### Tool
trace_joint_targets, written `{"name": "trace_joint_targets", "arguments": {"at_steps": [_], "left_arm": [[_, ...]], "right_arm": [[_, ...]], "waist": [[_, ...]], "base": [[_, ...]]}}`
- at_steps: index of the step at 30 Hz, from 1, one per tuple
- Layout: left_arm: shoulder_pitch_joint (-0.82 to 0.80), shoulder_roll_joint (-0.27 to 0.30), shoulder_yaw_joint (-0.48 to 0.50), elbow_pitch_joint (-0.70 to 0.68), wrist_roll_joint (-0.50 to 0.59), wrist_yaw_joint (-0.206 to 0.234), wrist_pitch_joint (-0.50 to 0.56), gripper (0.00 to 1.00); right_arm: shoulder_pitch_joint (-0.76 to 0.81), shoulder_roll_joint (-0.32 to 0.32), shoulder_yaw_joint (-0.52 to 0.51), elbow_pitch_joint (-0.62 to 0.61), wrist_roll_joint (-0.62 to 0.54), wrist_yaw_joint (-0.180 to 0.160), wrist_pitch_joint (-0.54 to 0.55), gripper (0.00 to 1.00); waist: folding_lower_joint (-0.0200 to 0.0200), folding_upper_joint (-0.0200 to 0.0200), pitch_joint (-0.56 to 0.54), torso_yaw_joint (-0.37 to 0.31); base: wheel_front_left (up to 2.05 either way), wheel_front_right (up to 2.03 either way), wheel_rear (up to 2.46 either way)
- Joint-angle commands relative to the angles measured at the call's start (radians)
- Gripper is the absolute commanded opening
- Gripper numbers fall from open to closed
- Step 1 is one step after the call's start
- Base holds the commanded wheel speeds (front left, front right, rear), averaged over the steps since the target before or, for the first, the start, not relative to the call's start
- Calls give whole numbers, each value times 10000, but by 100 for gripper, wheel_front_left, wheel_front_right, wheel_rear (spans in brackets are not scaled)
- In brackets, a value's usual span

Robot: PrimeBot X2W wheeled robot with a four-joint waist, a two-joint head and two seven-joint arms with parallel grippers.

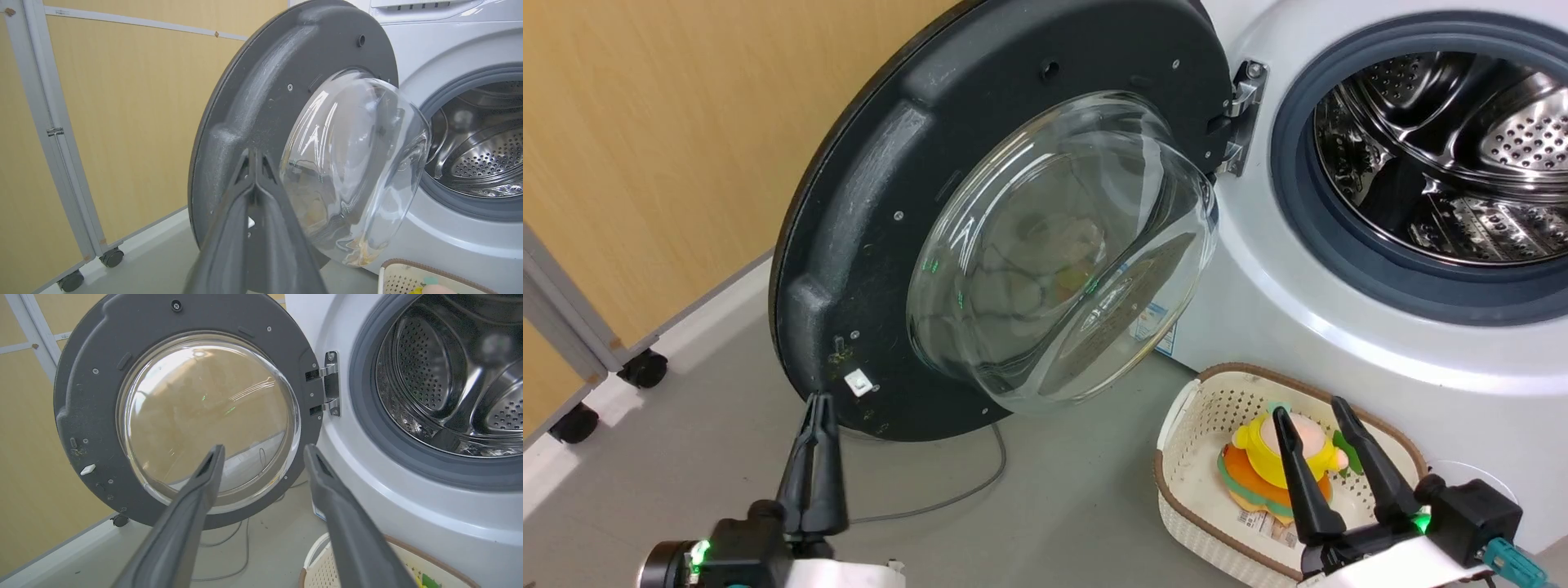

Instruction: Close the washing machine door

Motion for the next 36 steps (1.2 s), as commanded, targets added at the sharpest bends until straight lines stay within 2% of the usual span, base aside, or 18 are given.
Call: {"name": "trace_joint_targets", "arguments": {"at_steps": [1,3,11,15,19,25,29,33,36], "left_arm": [[12,20,66,-44,-112,-77,-53,0],[-138,49,262,-68,-387,-231,-53,0],[-1875,909,1456,796,-1921,-1295,183,0],[-3006,1338,2191,1487,-3093,-1596,873,0],[-4185,1482,3067,2578,-4984,-1741,2124,0],[-5604,1679,4045,4188,-7228,-1453,4188,0],[-6367,1326,4844,5149,-9122,-720,5857,0],[-6516,1341,4975,5532,-9850,-483,6962,0],[-6318,1374,4828,5560,-10139,-646,7718,0]], "right_arm": [[116,-10,-46,-57,6,8,-45,100],[151,-3,-92,-104,-20,8,-45,100],[358,-68,-401,-383,-148,8,-45,100],[460,-84,-472,-539,-218,8,-45,100],[378,-216,-373,-594,-256,8,-45,100],[228,-396,-382,-586,-233,8,-45,100],[192,-398,-353,-554,-196,8,-45,100],[163,-360,-349,-510,-169,8,-45,100],[154,-307,-353,-472,-166,8,-45,100]], "waist": [[0,0,9,8],[0,0,76,12],[0,0,372,0],[0,0,572,-133],[0,0,804,-386],[0,0,1038,-675],[0,0,1061,-805],[0,0,1047,-905],[0,0,976,-965]], "base": [[0,0,0],[0,0,0],[0,0,0],[0,0,0],[0,0,0],[0,0,0],[0,0,0],[0,0,0],[0,0,0]]}}
